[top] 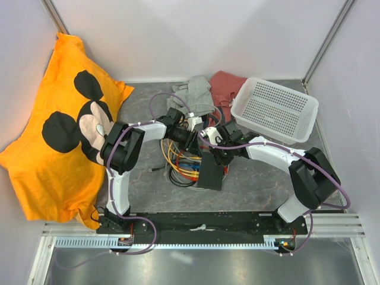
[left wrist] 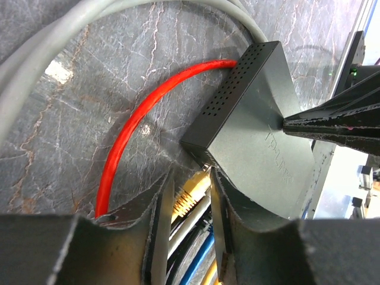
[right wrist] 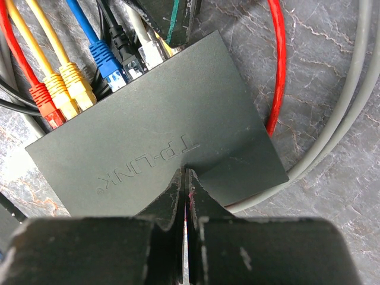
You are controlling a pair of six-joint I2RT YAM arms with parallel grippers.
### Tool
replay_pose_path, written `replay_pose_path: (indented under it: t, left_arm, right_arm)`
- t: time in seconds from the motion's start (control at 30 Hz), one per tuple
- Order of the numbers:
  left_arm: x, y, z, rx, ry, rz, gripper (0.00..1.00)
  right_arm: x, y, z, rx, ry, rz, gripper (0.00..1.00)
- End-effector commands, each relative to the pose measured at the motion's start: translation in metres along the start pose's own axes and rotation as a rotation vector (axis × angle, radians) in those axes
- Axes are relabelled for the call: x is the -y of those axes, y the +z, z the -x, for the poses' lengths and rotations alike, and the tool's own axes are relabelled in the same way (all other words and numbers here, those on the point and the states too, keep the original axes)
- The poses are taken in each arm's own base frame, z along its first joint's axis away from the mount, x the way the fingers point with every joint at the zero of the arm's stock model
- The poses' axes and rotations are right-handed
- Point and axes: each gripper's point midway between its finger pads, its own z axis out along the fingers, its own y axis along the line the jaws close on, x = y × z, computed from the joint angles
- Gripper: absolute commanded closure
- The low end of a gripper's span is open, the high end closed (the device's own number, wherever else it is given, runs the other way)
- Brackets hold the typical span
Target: Pull the plug from the switch port
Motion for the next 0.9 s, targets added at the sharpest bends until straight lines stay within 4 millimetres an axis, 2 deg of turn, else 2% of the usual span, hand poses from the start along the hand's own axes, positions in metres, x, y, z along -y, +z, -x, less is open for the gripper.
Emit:
replay_pose_path:
  t: [0.0,0.2,0.37,0.47,0.7,0.87]
  left_arm:
    - [-0.016,0.006,-0.028,-0.083,-0.03,0.017,0.62]
    - [-0.004,0.009,-0.031,-0.103,-0.034,-0.074,0.59]
    - [-0.007,0.013,-0.049,-0.149,-0.051,-0.089,0.62]
    - [-0.01,0.014,-0.052,-0.161,-0.068,-0.08,0.63]
    - [-0.013,0.015,-0.047,-0.155,-0.085,-0.076,0.63]
    - [-0.013,0.017,-0.044,-0.153,-0.089,-0.074,0.68]
  right_arm:
    - [0.007,0.007,-0.032,-0.1,-0.009,-0.031,1.0]
    - [0.008,0.007,-0.032,-0.096,-0.012,-0.035,1.0]
    - [0.009,0.007,-0.031,-0.095,-0.011,-0.039,1.0]
    - [0.008,0.007,-0.031,-0.095,-0.012,-0.038,1.0]
    - [0.008,0.007,-0.032,-0.098,-0.011,-0.036,1.0]
    - [0.008,0.007,-0.032,-0.096,-0.012,-0.038,1.0]
